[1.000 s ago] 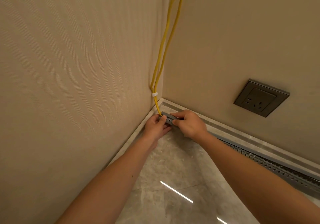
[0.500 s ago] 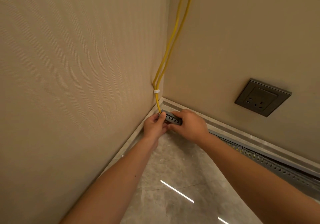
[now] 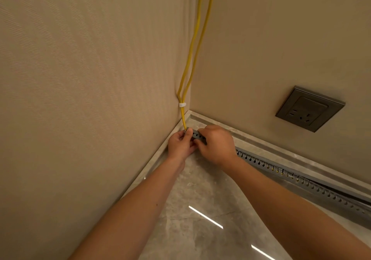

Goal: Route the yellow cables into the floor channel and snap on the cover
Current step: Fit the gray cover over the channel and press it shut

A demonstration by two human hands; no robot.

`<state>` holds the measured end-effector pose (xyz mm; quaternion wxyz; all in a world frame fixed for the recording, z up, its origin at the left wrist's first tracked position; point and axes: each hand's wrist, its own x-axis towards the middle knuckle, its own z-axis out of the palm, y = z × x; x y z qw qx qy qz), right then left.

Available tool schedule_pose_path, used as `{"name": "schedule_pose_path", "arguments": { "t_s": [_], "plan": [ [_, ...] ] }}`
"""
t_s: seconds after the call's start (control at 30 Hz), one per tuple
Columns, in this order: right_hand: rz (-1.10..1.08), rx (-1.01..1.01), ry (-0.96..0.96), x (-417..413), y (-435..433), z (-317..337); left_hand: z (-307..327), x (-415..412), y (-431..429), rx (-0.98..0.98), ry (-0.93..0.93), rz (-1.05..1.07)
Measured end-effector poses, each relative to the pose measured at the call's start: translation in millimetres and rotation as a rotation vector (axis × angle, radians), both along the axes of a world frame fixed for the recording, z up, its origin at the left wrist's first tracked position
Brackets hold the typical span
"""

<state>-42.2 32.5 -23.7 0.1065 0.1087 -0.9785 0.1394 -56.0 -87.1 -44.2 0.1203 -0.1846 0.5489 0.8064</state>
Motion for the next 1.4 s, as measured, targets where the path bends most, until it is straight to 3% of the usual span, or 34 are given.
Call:
{"name": "schedule_pose_path", "arguments": {
  "t_s": [0.33,0.6,0.83,1.07,1.2,1.4],
  "plan": [
    [-0.024,-0.012,-0.216,20.1,27.5,11.3,6.1,3.8,11.3,-0.118,-0.023,0.058],
    [-0.110,-0.034,-0.273,57.5,49.8,12.9,29.1,22.3,35.9,-0.523,-0.067,0.071],
    [-0.131,-0.006,-0.384,76.5,68.1,22.3,49.8,48.0,45.5,-0.451,-0.107,0.009],
    [-0.220,-0.025,-0.408,116.3,108.7,39.0,69.1,89.8,78.9,-0.574,0.018,0.046],
    [-0.290,-0.036,-0.381,150.4,144.7,49.1,74.2,113.3,117.1,-0.539,0.143,-0.060],
    [-0.376,-0.022,-0.391,218.5,215.0,67.7,82.9,166.7,196.4,-0.426,0.166,-0.250]
  ]
}}
